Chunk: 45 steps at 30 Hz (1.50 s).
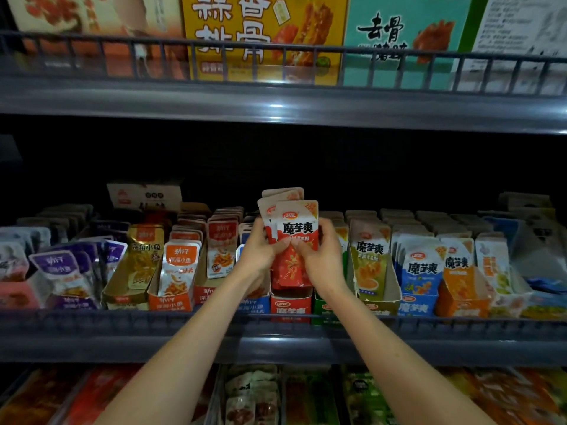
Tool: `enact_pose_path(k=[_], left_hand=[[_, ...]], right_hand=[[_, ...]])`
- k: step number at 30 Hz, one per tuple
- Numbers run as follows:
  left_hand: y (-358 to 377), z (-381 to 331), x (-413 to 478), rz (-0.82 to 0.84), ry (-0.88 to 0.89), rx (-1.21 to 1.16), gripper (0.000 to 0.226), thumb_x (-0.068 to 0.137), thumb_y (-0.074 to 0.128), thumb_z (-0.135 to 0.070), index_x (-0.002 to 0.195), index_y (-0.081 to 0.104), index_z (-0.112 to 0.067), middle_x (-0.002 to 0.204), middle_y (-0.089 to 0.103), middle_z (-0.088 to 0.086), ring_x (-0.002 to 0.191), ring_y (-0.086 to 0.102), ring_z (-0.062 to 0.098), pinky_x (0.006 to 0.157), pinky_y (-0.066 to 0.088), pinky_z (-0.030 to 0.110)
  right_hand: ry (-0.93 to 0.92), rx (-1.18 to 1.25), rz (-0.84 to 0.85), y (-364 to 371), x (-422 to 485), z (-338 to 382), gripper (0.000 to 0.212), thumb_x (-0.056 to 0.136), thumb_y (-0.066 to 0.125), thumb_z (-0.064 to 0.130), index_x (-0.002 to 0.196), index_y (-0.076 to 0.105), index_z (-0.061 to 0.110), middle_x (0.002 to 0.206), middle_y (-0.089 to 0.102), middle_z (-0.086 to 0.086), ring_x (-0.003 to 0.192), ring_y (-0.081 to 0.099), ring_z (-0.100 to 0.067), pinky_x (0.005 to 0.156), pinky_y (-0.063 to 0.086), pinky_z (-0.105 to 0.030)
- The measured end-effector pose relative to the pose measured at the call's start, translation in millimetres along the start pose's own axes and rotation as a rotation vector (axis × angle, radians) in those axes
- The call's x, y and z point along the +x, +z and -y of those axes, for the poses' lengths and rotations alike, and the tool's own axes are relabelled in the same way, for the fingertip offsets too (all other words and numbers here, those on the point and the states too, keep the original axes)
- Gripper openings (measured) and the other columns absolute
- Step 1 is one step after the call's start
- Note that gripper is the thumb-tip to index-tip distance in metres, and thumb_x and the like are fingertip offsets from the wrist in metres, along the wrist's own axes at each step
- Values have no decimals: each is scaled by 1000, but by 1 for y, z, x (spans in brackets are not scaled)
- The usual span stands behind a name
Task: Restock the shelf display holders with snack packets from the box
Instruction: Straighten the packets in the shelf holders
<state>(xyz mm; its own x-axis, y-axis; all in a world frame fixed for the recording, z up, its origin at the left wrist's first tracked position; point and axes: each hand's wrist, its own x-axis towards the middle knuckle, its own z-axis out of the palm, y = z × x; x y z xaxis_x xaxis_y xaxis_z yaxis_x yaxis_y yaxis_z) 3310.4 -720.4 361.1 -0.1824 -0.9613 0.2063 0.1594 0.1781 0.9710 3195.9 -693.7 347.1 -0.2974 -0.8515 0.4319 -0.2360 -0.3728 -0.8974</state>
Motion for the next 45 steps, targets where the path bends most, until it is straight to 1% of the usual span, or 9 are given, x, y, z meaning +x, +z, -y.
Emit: enact_pose_path(k=[3, 7, 11, 18, 24, 31, 35, 39, 45], left_hand=[[-2, 4, 1, -19, -21, -8, 42, 90, 57, 1, 126, 43, -16, 104, 63, 0, 82, 65, 7, 59, 54, 22], [-1, 13, 0, -41, -42, 6, 44, 90, 57, -2, 128, 43, -19, 113, 63, 4, 92, 64, 14, 69, 54, 30], [-3, 19, -1, -21, 20, 211, 45, 92, 56, -3, 132, 41, -19, 115, 59, -2, 98, 60, 12, 66, 51, 17], [-13, 16, 8, -41, 175, 601, 48, 85, 67, -9, 129, 48, -13, 119, 59, 0, 105, 55, 13, 81, 46, 26], [-8, 14, 11, -84, 231, 630, 42, 86, 66, -8, 125, 50, -11, 112, 60, -2, 95, 54, 8, 71, 41, 15], [-13, 18, 11, -53, 201, 656, 79, 82, 70, -5, 146, 27, -24, 112, 56, -7, 98, 53, 5, 71, 44, 13], [-14, 18, 11, -20, 204, 651, 92, 78, 73, -1, 148, 21, -29, 119, 54, -7, 101, 52, 3, 77, 48, 16], [-14, 15, 12, 20, 255, 721, 92, 77, 72, 1, 148, 22, -30, 123, 42, -15, 112, 42, 0, 74, 41, 3], [-15, 21, 16, 32, 277, 866, 73, 81, 68, 1, 143, 38, -24, 131, 43, 5, 124, 45, 20, 96, 42, 22]], right_hand=[[89, 92, -2, 6, -1, -3, 35, 91, 60, 12, 114, 42, 31, 104, 56, 13, 90, 57, 0, 66, 45, -14], [183, 163, 11, 5, -1, -16, 38, 93, 55, 7, 118, 42, 33, 113, 59, 5, 102, 61, -13, 74, 52, -26], [90, -55, 73, -4, -5, -20, 40, 93, 56, 8, 126, 42, 25, 105, 55, 16, 98, 58, -5, 67, 49, -16], [-186, -581, -19, -13, 3, -20, 50, 81, 73, 21, 126, 51, 15, 117, 59, -3, 109, 55, -18, 90, 49, -37], [-136, -665, -89, -11, 8, -22, 49, 83, 70, 30, 127, 51, 18, 118, 55, -6, 113, 47, -23, 91, 38, -33], [-71, -737, -10, -12, 13, -28, 60, 79, 74, 34, 130, 45, 22, 125, 54, -5, 120, 47, -25, 98, 41, -37], [-66, -618, 83, -15, 13, -27, 69, 77, 77, 23, 134, 40, 22, 129, 54, -3, 119, 51, -21, 96, 48, -40], [-76, -503, 123, -21, 14, -20, 75, 78, 75, 11, 140, 34, 24, 134, 52, 1, 119, 52, -15, 96, 49, -34], [-117, -676, 196, -23, 22, -14, 67, 83, 70, 11, 141, 37, 21, 135, 45, -4, 123, 47, -20, 98, 42, -29]])
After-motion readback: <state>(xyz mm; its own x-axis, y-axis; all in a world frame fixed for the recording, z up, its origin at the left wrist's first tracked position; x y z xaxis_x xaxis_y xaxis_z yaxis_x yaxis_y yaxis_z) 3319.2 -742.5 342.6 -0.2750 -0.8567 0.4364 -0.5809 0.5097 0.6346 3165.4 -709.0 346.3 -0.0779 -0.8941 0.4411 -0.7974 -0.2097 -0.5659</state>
